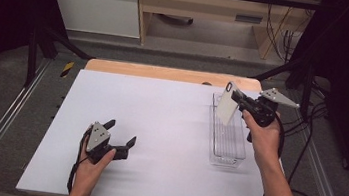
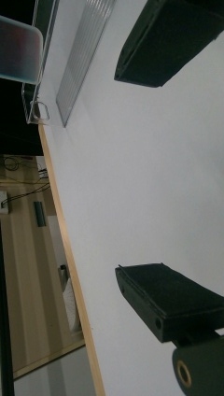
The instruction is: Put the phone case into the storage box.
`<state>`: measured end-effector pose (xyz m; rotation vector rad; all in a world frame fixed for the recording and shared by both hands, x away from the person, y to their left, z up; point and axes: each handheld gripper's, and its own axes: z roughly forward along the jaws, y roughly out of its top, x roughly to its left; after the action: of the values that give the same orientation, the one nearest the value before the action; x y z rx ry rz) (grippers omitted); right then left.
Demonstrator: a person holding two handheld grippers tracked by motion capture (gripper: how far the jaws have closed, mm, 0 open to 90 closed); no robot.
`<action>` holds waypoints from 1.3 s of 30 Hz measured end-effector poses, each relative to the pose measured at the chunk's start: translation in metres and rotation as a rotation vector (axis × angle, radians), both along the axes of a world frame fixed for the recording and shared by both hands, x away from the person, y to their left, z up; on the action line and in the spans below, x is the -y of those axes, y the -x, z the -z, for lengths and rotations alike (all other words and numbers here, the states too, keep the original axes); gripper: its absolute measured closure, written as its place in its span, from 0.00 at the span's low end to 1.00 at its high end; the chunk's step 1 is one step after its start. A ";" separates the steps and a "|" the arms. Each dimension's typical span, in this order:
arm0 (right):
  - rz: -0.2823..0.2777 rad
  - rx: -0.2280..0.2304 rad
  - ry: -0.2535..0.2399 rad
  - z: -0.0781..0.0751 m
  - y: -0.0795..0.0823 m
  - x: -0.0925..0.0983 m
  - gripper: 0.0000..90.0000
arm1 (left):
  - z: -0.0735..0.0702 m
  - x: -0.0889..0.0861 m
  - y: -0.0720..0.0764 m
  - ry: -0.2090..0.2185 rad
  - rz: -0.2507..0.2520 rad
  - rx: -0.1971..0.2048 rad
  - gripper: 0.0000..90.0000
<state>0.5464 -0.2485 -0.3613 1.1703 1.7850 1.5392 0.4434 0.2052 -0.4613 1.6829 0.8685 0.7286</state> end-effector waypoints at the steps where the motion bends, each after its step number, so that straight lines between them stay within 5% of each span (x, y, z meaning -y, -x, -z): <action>1: -0.002 0.000 0.005 0.002 -0.003 0.000 0.90 | 0.000 0.000 0.000 0.001 0.000 -0.001 0.06; 17: 0.013 -0.049 0.022 0.026 -0.049 0.000 0.90 | 0.002 0.003 -0.001 -0.019 0.006 -0.004 0.06; 39: 0.052 -0.060 0.056 0.038 -0.055 -0.013 0.90 | 0.001 0.002 0.000 -0.014 0.003 0.002 0.06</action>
<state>0.6018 -0.2358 -0.3994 1.2382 1.8102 1.4302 0.4436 0.2035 -0.4624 1.6952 0.8612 0.7360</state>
